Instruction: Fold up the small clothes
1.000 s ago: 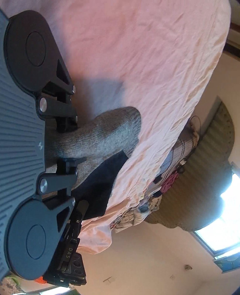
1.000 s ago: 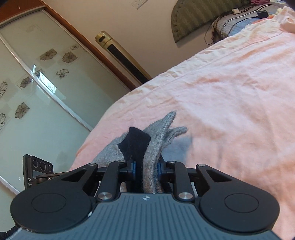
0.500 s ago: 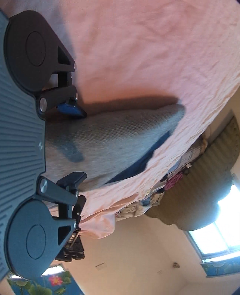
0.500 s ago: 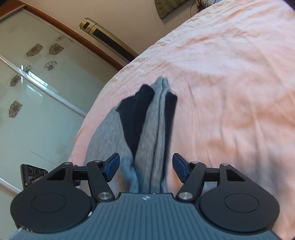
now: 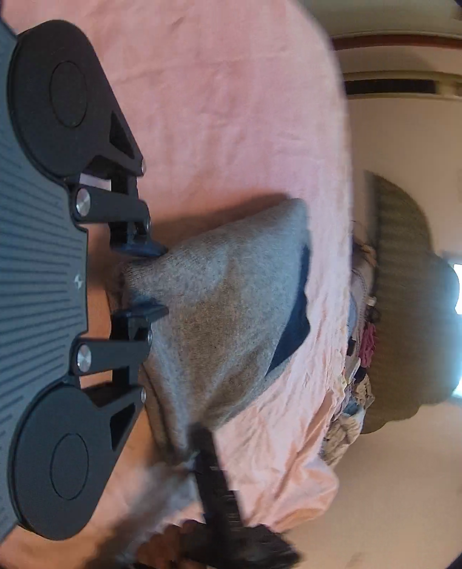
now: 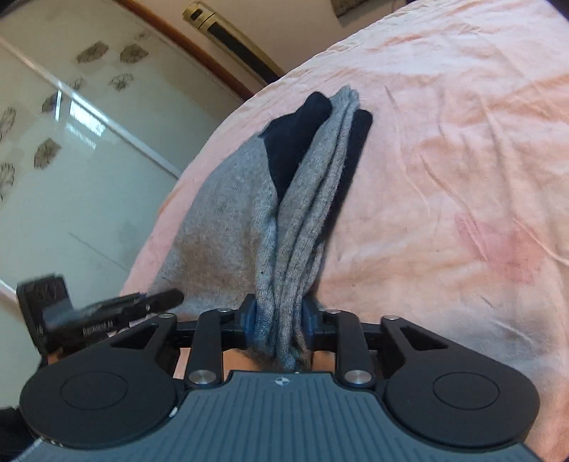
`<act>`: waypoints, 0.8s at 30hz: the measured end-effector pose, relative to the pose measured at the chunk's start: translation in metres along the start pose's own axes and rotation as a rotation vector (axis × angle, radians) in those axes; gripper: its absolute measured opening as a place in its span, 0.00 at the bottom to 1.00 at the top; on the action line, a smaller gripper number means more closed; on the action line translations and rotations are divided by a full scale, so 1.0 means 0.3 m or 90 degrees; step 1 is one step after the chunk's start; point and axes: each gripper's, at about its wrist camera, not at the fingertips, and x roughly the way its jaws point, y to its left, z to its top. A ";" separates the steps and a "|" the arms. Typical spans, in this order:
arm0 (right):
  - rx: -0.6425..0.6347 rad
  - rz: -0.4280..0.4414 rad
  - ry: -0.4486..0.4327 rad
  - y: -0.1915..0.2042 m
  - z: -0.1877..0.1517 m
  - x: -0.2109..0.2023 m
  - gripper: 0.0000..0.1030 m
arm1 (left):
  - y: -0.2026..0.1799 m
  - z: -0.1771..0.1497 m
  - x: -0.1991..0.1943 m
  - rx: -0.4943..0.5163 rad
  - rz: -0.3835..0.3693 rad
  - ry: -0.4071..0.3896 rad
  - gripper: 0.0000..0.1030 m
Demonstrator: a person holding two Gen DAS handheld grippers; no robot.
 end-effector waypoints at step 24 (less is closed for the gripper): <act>-0.065 0.001 0.006 0.080 0.117 0.106 0.48 | -0.036 -0.066 -0.005 0.069 -0.059 -0.070 0.11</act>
